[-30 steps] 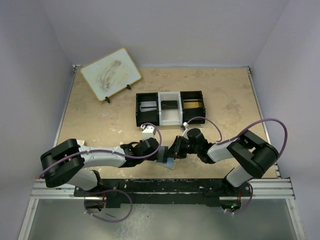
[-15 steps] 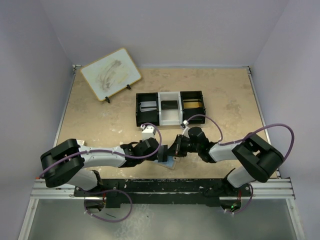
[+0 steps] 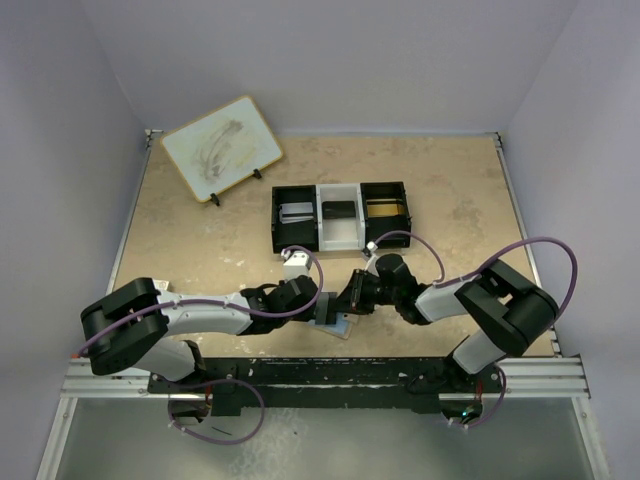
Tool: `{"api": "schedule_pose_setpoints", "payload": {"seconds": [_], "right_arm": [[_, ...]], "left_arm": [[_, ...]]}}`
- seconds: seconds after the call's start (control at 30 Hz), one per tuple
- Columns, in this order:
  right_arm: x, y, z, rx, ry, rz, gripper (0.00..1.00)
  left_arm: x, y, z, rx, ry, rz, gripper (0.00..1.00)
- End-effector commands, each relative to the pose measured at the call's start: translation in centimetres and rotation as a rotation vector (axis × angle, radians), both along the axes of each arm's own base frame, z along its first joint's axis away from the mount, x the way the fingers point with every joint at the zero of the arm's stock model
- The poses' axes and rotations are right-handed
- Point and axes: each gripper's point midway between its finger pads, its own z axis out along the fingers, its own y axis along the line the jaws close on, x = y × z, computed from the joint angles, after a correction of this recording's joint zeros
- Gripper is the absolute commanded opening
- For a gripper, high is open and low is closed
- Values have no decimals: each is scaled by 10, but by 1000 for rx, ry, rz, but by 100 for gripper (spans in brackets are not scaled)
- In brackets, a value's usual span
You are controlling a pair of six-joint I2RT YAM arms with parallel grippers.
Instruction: Take the credit cards out of the card holder
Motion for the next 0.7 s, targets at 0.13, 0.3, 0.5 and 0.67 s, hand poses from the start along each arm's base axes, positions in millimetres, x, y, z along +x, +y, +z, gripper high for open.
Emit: {"api": "schedule_pose_setpoints", "payload": {"seconds": [0.13,0.3,0.5,0.67], "right_arm": [[12,2,15,10,-61,-12,0],[21,-16,18,-79,-106,-75,0],[28,-25,50,-40,-237,-82,0],[36,-31,72,-78,-340,-78,0]], "left_arm": [[-6,18,-8,73,16,11,0],[-3,21,9,52,-25,26,0],[-2,25,22,61,-45,12,4],[3,28,43,41,-89,18,9]]}}
